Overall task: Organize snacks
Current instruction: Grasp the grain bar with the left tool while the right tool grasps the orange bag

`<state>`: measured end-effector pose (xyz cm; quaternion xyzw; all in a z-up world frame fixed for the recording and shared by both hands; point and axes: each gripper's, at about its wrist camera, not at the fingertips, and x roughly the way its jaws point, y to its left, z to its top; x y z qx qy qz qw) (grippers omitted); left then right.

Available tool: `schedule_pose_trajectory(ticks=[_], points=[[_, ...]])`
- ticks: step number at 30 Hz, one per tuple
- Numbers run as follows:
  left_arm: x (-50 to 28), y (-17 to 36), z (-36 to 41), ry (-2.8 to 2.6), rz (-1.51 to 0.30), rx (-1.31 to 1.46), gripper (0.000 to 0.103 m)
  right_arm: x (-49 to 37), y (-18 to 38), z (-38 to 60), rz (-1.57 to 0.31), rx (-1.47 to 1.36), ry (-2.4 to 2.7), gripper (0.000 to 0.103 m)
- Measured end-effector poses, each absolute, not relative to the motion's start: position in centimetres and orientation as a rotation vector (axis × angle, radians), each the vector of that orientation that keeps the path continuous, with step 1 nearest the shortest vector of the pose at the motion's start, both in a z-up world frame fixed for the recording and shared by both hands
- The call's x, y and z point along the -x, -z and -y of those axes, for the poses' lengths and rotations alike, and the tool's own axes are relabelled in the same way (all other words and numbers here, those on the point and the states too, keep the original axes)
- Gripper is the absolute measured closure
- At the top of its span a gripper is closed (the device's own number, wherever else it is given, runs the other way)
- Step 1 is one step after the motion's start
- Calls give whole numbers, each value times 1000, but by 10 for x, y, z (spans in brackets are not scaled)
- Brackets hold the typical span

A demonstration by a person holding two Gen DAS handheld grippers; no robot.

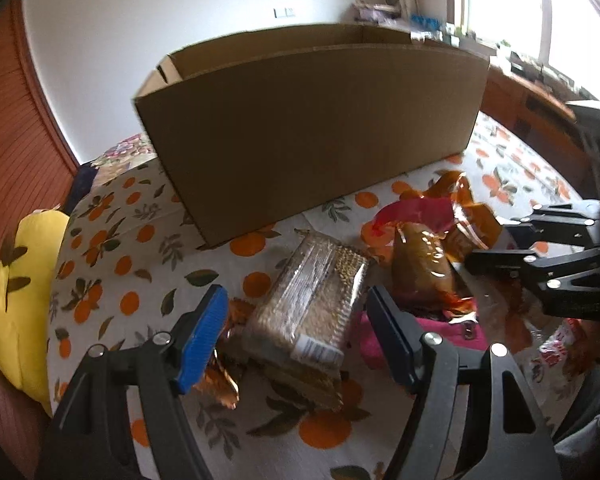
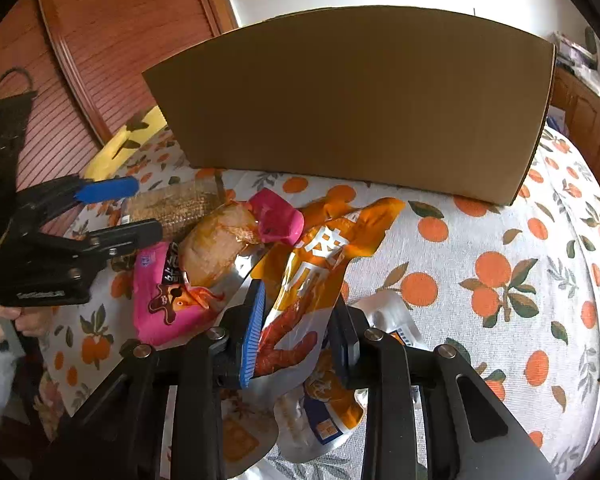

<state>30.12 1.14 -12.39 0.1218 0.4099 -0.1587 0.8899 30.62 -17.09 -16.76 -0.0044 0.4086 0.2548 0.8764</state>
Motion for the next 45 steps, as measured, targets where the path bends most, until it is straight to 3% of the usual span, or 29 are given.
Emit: schedule_pose_trajectory(ticks=[19,25,45], points=[[-326,133,7,389,-951,-305,37,-306,166,174,-852,11,-528,75],[-326,134,9,363,-943,-308,57,-306,167,173,-853,10,-528,75],[-283,99,-10,332,-835,-207,57,-304,152,184,-791,-33,-533,88]])
